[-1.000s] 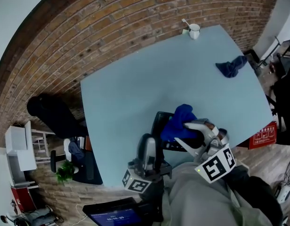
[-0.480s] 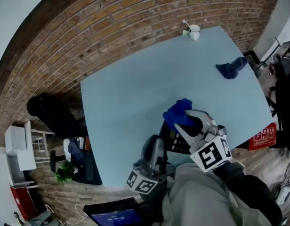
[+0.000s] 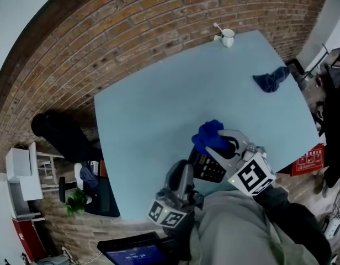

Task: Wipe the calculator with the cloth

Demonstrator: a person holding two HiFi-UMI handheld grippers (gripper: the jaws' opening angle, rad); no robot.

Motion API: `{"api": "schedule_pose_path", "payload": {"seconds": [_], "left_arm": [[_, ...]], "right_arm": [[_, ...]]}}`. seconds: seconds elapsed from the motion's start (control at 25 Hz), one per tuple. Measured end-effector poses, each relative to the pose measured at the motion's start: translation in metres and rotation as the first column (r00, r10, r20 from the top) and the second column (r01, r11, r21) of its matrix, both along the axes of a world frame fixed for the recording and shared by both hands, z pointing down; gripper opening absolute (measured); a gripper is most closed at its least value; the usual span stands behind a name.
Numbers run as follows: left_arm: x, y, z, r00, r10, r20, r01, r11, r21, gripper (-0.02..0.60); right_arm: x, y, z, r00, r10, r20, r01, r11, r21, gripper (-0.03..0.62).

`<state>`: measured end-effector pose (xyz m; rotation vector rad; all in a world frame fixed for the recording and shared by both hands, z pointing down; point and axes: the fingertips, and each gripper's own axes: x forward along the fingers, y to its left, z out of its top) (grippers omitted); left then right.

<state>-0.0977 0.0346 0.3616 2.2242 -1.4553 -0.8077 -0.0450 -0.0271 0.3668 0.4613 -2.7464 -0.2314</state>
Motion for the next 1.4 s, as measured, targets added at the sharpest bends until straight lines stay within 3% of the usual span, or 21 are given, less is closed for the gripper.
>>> {"api": "schedule_pose_path", "payload": {"seconds": [0.08,0.2,0.32,0.44,0.52,0.6,0.68,0.76,0.88,1.0,1.08,1.12,1.2,1.28,1.32,1.4], "left_arm": [[0.007,0.002,-0.003,0.994,0.008,0.111,-0.009,1.0,0.013,0.041],[0.017,-0.001,-0.006,0.956,-0.006,0.293,-0.001,1.0,0.024,0.04],[0.021,-0.001,-0.005,0.915,-0.033,0.402,0.02,0.999,0.037,0.038],[0.029,0.004,-0.005,0.87,-0.023,0.493,0.004,0.999,0.04,0.038],[0.032,0.006,-0.005,0.858,-0.013,0.513,-0.004,0.999,0.032,0.038],[0.033,0.007,-0.007,0.851,-0.018,0.525,-0.006,0.999,0.044,0.038],[0.036,0.008,-0.005,0.825,-0.016,0.565,-0.014,0.999,0.05,0.038],[0.038,0.008,-0.004,0.814,-0.007,0.581,-0.026,0.998,0.049,0.038],[0.035,0.008,-0.005,0.84,0.002,0.543,-0.034,0.998,0.048,0.038],[0.028,0.012,-0.009,0.881,0.006,0.472,-0.044,0.997,0.069,0.038],[0.018,0.015,-0.017,0.924,-0.002,0.383,-0.047,0.992,0.12,0.038],[0.011,0.016,-0.022,0.947,-0.003,0.322,-0.044,0.989,0.14,0.038],[-0.006,0.016,-0.026,0.98,-0.001,0.2,-0.031,0.987,0.157,0.038],[-0.019,0.016,-0.026,0.993,0.009,0.12,-0.028,0.987,0.161,0.037],[-0.023,0.017,-0.026,0.995,0.02,0.094,-0.035,0.986,0.163,0.037],[-0.029,0.018,-0.026,0.998,0.049,0.039,-0.055,0.984,0.171,0.037]], "right_arm": [[0.007,-0.013,-0.004,0.999,0.03,0.02,-0.028,0.997,-0.077,0.094],[-0.002,0.01,-0.011,0.997,-0.068,-0.046,0.064,0.994,-0.088,0.094],[-0.013,0.043,-0.014,0.981,-0.154,-0.115,0.149,0.987,-0.053,0.087],[-0.009,0.031,-0.012,0.989,-0.142,-0.049,0.139,0.988,-0.062,0.089],[-0.001,0.006,-0.008,0.998,-0.068,-0.014,0.066,0.993,-0.094,0.091],[0.006,-0.008,-0.005,0.999,-0.022,-0.037,0.018,0.994,-0.107,0.091],[0.005,-0.001,-0.007,0.997,-0.057,-0.06,0.05,0.993,-0.107,0.091],[-0.004,0.024,-0.013,0.987,-0.154,-0.043,0.148,0.981,-0.124,0.091],[-0.013,0.04,-0.024,0.974,-0.215,0.071,0.224,0.964,-0.146,0.091],[0.001,0.006,-0.02,0.976,-0.098,0.193,0.149,0.951,-0.271,0.091],[0.016,-0.012,-0.004,0.971,-0.065,0.231,0.159,0.896,-0.416,0.092],[0.02,-0.012,0.004,0.964,-0.076,0.254,0.198,0.846,-0.496,0.092],[0.027,-0.001,0.016,0.933,-0.125,0.337,0.32,0.716,-0.62,0.092],[0.036,0.015,0.021,0.884,-0.157,0.44,0.443,0.581,-0.683,0.092],[0.041,0.022,0.023,0.863,-0.167,0.476,0.486,0.528,-0.696,0.092],[0.051,0.032,0.026,0.831,-0.196,0.52,0.547,0.459,-0.7,0.092]]}}
